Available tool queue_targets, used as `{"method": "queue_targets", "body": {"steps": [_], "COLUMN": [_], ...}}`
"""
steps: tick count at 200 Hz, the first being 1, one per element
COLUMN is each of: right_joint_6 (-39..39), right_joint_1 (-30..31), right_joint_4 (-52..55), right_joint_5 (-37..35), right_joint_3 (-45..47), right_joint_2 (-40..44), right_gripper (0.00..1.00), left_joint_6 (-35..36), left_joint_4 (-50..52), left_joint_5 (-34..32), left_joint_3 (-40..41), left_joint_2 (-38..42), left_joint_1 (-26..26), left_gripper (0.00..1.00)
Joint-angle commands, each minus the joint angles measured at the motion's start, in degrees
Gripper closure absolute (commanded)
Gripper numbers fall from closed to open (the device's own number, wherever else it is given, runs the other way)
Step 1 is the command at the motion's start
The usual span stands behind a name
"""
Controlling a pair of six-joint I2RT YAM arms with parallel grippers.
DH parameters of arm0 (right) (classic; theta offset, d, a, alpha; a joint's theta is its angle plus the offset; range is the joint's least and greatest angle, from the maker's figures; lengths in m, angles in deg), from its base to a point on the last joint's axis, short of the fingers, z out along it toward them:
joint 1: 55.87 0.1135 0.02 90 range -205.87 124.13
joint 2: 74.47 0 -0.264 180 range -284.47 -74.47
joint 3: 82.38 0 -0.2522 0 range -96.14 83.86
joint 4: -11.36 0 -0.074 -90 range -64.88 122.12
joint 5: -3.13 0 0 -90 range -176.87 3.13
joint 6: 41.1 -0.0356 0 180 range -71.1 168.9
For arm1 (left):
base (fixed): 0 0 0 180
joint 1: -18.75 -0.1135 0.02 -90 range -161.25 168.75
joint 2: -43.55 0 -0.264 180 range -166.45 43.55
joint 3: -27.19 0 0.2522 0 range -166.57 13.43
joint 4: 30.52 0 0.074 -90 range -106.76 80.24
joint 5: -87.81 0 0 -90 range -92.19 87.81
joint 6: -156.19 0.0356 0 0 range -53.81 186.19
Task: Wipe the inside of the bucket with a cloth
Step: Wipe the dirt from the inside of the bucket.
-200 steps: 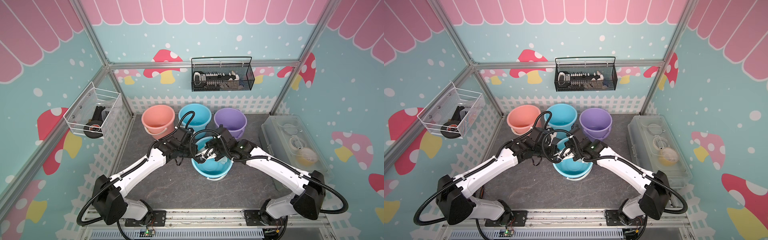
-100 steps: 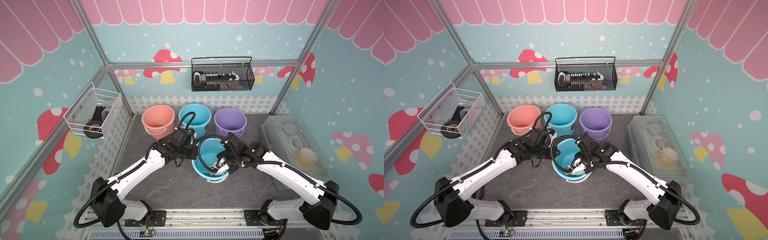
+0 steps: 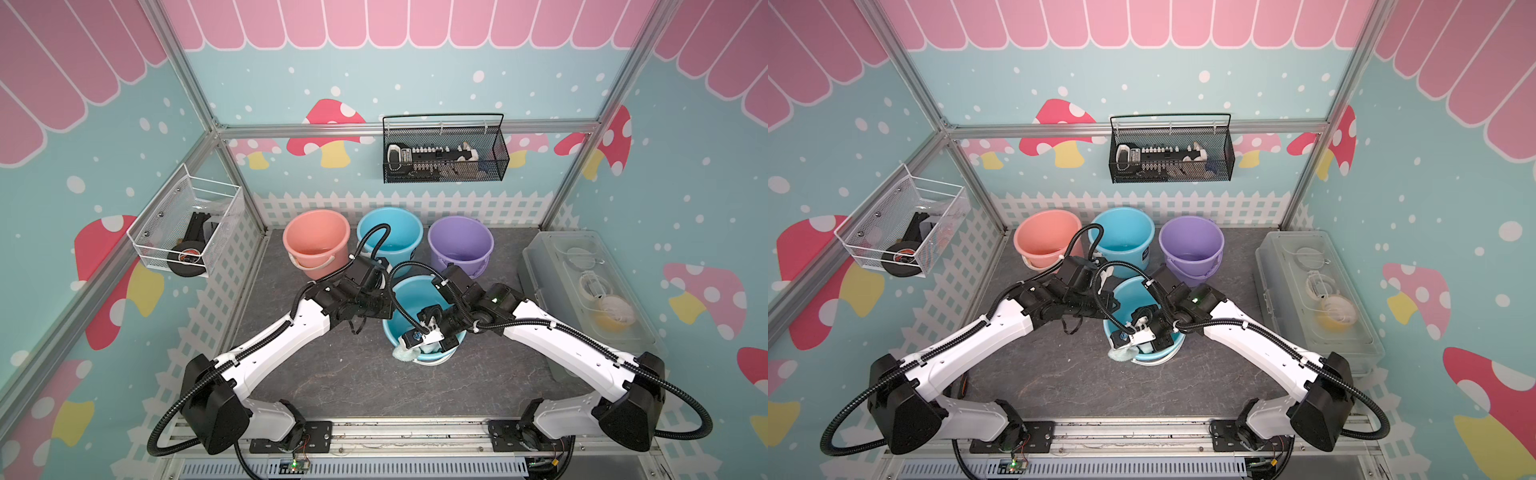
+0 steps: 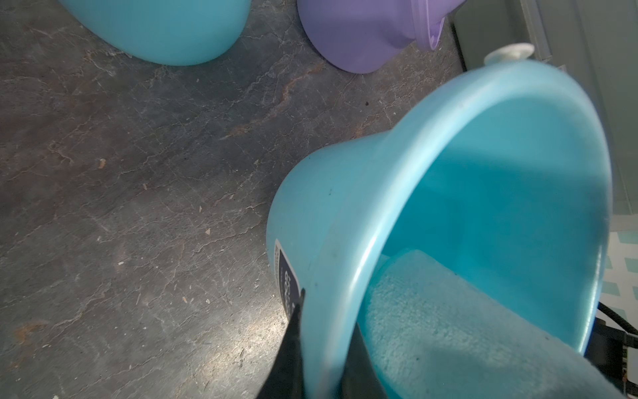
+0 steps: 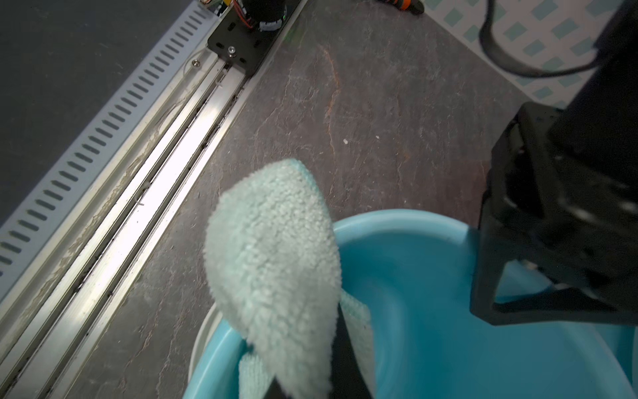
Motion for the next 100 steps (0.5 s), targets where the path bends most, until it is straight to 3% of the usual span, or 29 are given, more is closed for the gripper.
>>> {"method": "queue_targets", "body": {"steps": [1, 26, 58, 100], "right_joint_6": [-6.55, -8.69, -4.09, 1.48], "right_joint_1": [0.32, 0.32, 0.01, -3.69], "right_joint_4": [-15.58, -26.15, -33.37, -37.66], "right_joint_5": [3.98, -4.44, -17.87, -23.21], "right_joint_3": [3.17, 4.69, 6.57, 7.01], "right_joint_2": [0.34, -0.10, -0.83, -1.73], "right_gripper": [1.00, 1.00, 1.00, 1.00], "left_joint_6": [0.11, 0.09, 0.10, 1.29], "left_joint_4": [-1.99, -1.87, -1.83, -1.84], "left_joint_5": [0.36, 1.40, 2.53, 3.97], "left_joint_3": [-1.91, -1.67, -0.79, 0.41], "left_joint_2": [1.34, 1.72, 2.62, 3.65], "left_joint_1": [0.11, 0.08, 0.05, 0.08], "left_gripper": [1.00, 1.00, 1.00, 1.00]}}
